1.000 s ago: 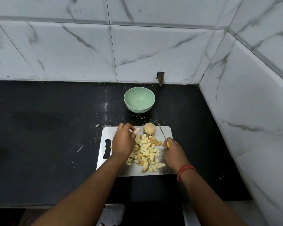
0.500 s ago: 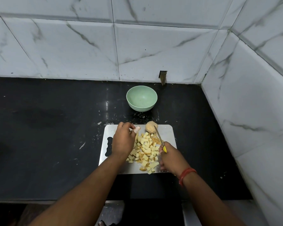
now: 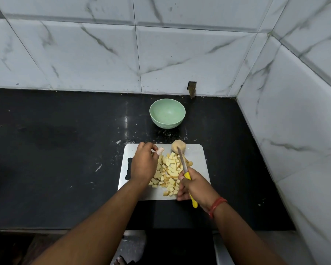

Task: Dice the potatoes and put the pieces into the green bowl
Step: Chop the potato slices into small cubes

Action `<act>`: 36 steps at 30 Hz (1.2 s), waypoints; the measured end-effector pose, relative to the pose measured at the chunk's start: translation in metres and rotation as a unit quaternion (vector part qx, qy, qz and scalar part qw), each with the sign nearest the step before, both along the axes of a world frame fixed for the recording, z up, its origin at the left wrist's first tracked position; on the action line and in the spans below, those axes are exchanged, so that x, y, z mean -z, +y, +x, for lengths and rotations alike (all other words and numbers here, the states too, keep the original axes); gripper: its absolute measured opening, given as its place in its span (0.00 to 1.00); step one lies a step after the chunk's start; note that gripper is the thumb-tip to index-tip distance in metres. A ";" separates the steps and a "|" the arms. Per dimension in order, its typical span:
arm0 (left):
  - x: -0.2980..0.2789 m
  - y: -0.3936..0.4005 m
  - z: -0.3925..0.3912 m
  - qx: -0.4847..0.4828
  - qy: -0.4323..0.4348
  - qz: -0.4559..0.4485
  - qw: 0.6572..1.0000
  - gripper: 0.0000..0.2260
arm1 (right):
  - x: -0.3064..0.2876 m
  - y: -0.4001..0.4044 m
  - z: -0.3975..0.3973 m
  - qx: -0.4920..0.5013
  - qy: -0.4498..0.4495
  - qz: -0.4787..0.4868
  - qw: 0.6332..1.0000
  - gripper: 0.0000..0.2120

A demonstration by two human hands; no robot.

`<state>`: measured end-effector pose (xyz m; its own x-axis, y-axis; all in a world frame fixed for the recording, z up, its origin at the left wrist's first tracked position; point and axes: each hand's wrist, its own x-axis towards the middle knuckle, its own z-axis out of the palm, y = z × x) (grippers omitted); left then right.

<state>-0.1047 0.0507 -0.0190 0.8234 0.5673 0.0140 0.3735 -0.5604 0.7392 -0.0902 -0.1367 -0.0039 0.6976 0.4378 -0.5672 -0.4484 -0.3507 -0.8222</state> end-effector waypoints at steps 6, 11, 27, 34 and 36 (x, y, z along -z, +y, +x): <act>0.001 -0.001 -0.004 -0.007 -0.006 -0.017 1.000 0.09 | 0.004 -0.002 0.004 0.016 -0.017 -0.044 0.999 0.06; 0.001 -0.003 -0.008 0.000 -0.008 -0.015 1.000 0.09 | 0.011 0.002 0.000 0.051 -0.040 -0.029 0.997 0.04; -0.006 -0.010 -0.018 -0.017 -0.020 -0.049 0.998 0.09 | 0.025 0.004 0.034 0.138 -0.212 -0.125 0.959 0.10; -0.005 -0.020 -0.014 -0.023 -0.042 -0.084 0.995 0.08 | 0.030 -0.002 0.026 0.110 -0.208 -0.123 0.964 0.10; -0.003 -0.024 -0.013 -0.014 -0.051 -0.103 0.993 0.07 | 0.029 -0.005 0.026 0.124 -0.210 -0.126 0.962 0.10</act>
<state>-0.1177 0.0267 -0.0159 0.8070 0.5901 -0.0213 0.3038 -0.3840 0.8719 -0.0641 -0.1414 -0.0331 0.9535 0.1137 -0.2793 -0.1916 -0.4866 -0.8524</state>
